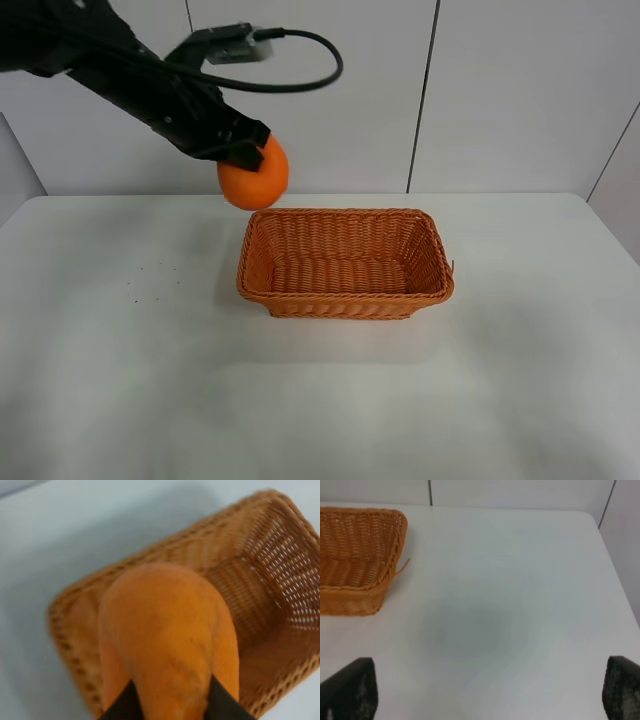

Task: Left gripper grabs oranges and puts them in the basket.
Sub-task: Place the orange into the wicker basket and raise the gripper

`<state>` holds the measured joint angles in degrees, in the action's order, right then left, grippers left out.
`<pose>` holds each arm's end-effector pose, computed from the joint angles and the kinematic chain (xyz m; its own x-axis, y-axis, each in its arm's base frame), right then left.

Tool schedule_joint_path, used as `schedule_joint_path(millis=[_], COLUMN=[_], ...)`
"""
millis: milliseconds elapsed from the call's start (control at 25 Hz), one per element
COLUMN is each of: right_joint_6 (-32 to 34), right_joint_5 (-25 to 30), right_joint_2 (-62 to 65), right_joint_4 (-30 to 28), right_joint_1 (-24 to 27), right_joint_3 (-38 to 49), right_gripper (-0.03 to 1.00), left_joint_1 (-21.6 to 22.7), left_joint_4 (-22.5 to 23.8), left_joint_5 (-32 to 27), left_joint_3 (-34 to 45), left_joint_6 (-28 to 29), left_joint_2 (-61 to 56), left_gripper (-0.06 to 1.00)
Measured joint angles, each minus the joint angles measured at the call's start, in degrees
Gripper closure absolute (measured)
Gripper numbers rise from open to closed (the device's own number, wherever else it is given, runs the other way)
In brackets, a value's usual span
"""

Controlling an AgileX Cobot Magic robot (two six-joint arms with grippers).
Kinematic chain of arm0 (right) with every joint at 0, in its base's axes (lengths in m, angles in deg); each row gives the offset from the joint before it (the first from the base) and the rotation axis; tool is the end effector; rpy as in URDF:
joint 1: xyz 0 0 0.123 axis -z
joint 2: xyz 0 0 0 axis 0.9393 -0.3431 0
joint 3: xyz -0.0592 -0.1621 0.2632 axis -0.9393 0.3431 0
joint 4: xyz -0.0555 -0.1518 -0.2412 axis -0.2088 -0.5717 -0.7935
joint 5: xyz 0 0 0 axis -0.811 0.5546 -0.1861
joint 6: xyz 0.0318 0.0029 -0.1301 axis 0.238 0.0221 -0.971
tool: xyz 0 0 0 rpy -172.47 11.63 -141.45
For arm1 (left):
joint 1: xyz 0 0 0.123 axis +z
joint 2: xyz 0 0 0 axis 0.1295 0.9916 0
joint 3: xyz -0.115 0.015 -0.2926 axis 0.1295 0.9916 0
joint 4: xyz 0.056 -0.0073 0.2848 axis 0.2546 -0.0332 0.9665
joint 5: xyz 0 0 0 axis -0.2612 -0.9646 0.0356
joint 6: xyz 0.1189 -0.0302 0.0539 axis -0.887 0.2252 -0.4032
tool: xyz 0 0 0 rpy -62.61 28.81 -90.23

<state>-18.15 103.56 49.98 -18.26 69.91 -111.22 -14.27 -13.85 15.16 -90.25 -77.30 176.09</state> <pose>0.0396 -0.0008 0.2798 -0.4216 0.0049 -0.9068 0.0079 1.0000 0.0017 0.4315 -0.2036 0.2946 -0.6259 0.3119 -0.7149 0.5436 0.8317 -0.1131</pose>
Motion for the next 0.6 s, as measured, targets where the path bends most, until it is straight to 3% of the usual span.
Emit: schedule_joint_path(millis=[280, 600], right_joint_6=[0.0, 0.0], right_joint_5=[0.0, 0.0], right_joint_2=[0.0, 0.0], right_joint_4=[0.0, 0.0], right_joint_1=[0.0, 0.0], right_joint_3=[0.0, 0.0], right_gripper=[0.27, 0.27], left_joint_1=[-5.5, -7.7], left_joint_4=[0.2, 2.4], left_joint_5=[-0.3, -0.9], left_joint_3=[-4.6, -12.1], left_joint_6=[0.2, 0.2], left_joint_2=[9.8, 18.5], left_gripper=[0.73, 0.73])
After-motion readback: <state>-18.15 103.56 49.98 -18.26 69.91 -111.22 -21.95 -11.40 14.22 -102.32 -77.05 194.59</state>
